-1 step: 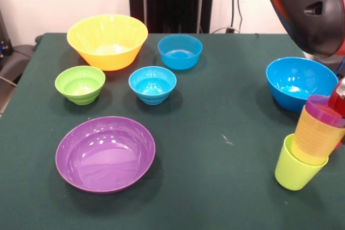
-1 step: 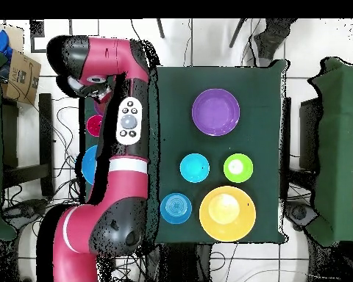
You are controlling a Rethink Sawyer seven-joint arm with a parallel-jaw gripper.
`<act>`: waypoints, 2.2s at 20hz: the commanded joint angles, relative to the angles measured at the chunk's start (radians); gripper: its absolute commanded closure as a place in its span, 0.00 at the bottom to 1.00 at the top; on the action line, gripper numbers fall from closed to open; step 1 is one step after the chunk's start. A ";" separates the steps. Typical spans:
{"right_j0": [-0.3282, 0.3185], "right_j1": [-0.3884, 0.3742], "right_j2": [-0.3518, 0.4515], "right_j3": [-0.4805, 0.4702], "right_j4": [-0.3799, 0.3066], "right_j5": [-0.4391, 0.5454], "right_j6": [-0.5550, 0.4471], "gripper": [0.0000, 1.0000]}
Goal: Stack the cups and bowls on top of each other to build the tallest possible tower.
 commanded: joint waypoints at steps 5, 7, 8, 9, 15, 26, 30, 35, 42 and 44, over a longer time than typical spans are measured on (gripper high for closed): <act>-0.023 -0.019 -0.011 0.044 0.001 0.002 0.166 1.00; -0.022 -0.023 -0.017 0.054 -0.007 -0.003 0.162 0.00; -0.021 -0.025 -0.022 0.057 -0.014 -0.009 0.165 0.00; -0.020 -0.028 -0.028 0.060 -0.021 -0.015 0.167 0.00; -0.011 -0.035 -0.017 0.092 -0.028 -0.048 0.162 0.00; 0.001 -0.040 0.003 0.118 -0.029 -0.090 0.160 0.00; 0.007 -0.046 0.013 0.137 -0.038 -0.117 0.150 0.00; 0.017 -0.063 0.018 0.172 -0.047 -0.136 0.137 0.00; 0.028 -0.080 0.021 0.215 -0.050 -0.162 0.128 0.00; 0.030 -0.084 0.024 0.226 -0.051 -0.171 0.124 0.00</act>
